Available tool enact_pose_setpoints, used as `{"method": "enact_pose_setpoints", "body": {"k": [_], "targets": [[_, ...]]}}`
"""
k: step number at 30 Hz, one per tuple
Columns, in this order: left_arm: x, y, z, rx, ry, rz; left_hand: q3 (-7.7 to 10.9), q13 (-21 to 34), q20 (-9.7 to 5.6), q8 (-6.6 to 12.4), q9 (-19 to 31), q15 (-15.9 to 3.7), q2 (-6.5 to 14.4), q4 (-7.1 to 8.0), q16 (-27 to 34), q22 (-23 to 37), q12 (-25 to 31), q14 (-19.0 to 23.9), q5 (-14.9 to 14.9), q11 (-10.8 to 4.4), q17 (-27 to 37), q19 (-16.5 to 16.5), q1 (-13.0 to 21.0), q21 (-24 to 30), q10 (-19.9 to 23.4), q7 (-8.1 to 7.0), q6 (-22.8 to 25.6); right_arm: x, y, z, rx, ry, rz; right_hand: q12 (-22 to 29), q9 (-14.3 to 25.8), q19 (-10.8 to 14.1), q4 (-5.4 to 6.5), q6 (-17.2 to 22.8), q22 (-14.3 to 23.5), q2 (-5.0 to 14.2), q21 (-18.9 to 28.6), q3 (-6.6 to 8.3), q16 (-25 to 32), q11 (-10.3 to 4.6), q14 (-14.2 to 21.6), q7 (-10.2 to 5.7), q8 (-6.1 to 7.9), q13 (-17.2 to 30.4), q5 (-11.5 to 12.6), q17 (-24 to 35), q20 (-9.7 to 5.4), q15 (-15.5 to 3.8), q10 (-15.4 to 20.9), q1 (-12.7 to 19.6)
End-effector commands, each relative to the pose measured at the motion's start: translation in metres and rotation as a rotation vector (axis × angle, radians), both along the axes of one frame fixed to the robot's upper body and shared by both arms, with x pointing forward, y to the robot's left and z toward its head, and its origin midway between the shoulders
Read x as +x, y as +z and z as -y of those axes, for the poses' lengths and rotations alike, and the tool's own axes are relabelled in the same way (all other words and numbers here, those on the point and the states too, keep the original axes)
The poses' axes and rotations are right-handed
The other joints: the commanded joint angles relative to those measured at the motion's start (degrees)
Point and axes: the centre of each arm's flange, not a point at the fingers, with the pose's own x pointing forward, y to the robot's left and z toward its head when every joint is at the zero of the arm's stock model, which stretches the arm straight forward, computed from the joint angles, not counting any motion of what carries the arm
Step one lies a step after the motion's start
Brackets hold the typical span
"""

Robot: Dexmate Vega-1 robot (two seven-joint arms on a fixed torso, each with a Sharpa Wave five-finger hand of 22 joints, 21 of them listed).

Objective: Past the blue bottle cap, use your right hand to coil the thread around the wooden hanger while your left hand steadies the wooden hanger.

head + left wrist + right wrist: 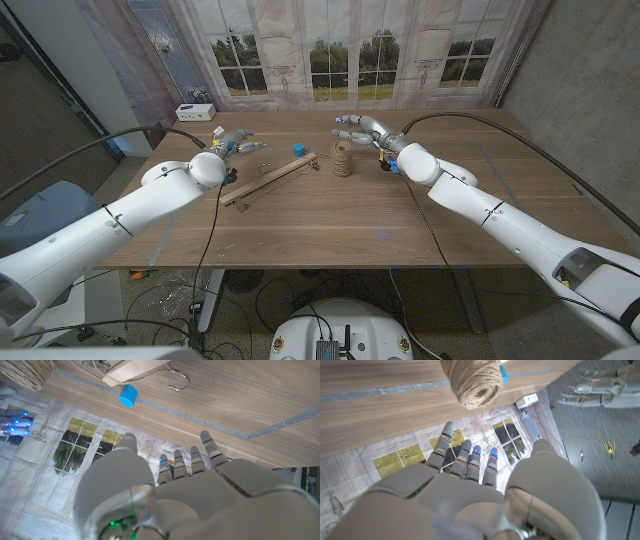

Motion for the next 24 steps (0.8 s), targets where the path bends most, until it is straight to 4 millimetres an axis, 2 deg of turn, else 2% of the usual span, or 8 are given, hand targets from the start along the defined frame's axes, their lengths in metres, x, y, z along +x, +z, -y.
{"method": "enact_pose_setpoints", "body": {"k": [1,8,13,19,24], "targets": [[-0.018,0.010,-0.002,0.004,-0.272,0.294,0.15,-0.3,-1.07,-0.01,0.2,-0.84,0.2,0.93,0.3,0.2,0.2,0.0,0.4,-0.37,-0.1,-0.1,-1.5,-0.4,0.5,-0.05,0.7,0.005,-0.012,0.013,0.294,0.192,0.039,0.6,0.2,0.6,0.49,0.5,0.2,0.79,-0.3,0.17,0.3,0.18,0.7,0.59,0.38,-0.1,-0.3,-0.1,0.01,0.20,0.7,-0.2],[-0.022,0.010,-0.019,-0.022,-0.361,0.382,-0.18,-1.6,-3.77,0.11,0.0,-3.27,-0.5,1.91,1.3,0.2,0.9,2.5,0.3,-1.56,-1.0,2.5,-4.6,-0.7,3.0,-1.25,2.5,0.005,-0.019,0.014,0.440,0.252,0.065,1.1,0.1,2.4,1.01,1.7,0.1,1.30,-1.0,-0.33,1.0,0.81,3.2,1.23,0.69,-0.7,-1.2,-1.3,0.45,-0.08,2.6,-2.5],[-0.022,0.011,-0.031,-0.051,-0.435,0.403,-0.30,-2.2,-4.36,0.47,0.0,-3.95,-0.7,2.16,1.6,0.2,1.3,3.8,0.3,-1.76,-1.5,3.7,-5.7,-0.8,4.4,-1.15,4.4,0.005,-0.024,0.022,0.539,0.264,0.089,1.6,0.0,4.6,0.95,3.3,0.1,1.48,-1.6,-0.65,1.7,1.82,6.2,2.11,1.01,-1.3,-1.8,-2.7,0.62,-0.81,4.9,-4.0],[-0.012,0.007,-0.038,-0.103,-0.507,0.383,-0.33,-2.7,-4.47,0.53,0.0,-4.07,-0.9,2.22,1.8,0.3,1.5,4.8,0.3,-1.77,-1.8,4.7,-6.5,-0.8,5.5,-0.97,5.4,-0.002,-0.027,0.032,0.630,0.230,0.138,2.1,-0.1,4.5,0.57,4.7,0.1,1.58,-2.7,-0.64,2.2,2.46,8.6,2.90,1.25,-1.7,-2.1,-3.9,0.12,-1.42,7.2,-4.5],[0.001,0.002,-0.038,-0.183,-0.495,0.350,-0.20,-2.9,-4.29,0.32,0.0,-3.58,-0.6,2.33,1.8,0.3,1.4,5.2,0.3,-1.54,-2.0,4.8,-6.9,-1.0,5.4,-0.66,5.4,-0.009,-0.036,0.023,0.697,0.279,0.170,2.1,-0.1,5.8,0.34,5.4,0.1,1.90,-3.0,-0.48,2.6,2.54,10.4,3.25,1.28,-2.0,-2.2,-4.6,-0.52,-1.62,7.8,-4.8]]}}
